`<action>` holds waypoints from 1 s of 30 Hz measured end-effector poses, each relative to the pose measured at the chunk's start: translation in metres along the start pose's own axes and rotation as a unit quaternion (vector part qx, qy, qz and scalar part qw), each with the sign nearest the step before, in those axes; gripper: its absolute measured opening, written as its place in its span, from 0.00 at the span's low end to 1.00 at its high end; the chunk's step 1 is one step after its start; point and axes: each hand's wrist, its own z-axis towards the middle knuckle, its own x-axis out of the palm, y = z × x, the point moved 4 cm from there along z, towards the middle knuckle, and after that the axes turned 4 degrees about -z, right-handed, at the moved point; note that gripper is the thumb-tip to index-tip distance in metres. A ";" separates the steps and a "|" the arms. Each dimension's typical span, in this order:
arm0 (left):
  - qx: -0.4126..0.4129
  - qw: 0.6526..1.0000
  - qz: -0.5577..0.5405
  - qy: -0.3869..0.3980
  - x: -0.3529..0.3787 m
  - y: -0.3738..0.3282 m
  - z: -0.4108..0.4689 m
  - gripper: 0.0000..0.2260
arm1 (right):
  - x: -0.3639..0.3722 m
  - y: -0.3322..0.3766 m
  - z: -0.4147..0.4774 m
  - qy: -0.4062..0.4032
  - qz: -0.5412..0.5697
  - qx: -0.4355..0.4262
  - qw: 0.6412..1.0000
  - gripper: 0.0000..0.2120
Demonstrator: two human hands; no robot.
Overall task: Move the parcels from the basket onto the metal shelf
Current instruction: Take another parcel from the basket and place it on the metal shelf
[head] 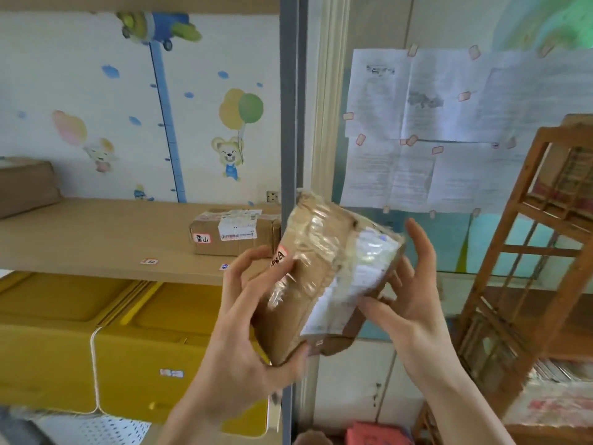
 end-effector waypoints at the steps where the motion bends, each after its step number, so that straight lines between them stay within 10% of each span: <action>1: 0.022 0.998 0.054 0.016 -0.017 0.000 0.004 0.44 | 0.005 -0.001 0.005 0.013 -0.003 -0.003 1.000 0.47; 10: -0.025 0.993 -0.022 -0.115 -0.166 0.047 0.024 0.37 | 0.137 -0.022 0.053 0.023 0.031 -0.057 0.998 0.20; 23: 0.052 0.993 0.081 -0.075 -0.327 0.100 0.041 0.32 | 0.306 -0.058 0.087 -0.074 -0.017 -0.012 0.997 0.20; 26: -0.023 0.985 -0.022 -0.169 -0.327 0.118 0.042 0.37 | 0.329 -0.066 0.096 -0.122 0.144 0.058 0.980 0.25; 30: -0.131 0.964 -0.191 -0.132 -0.300 0.139 0.038 0.40 | 0.367 -0.056 0.103 -0.033 0.043 0.060 0.997 0.29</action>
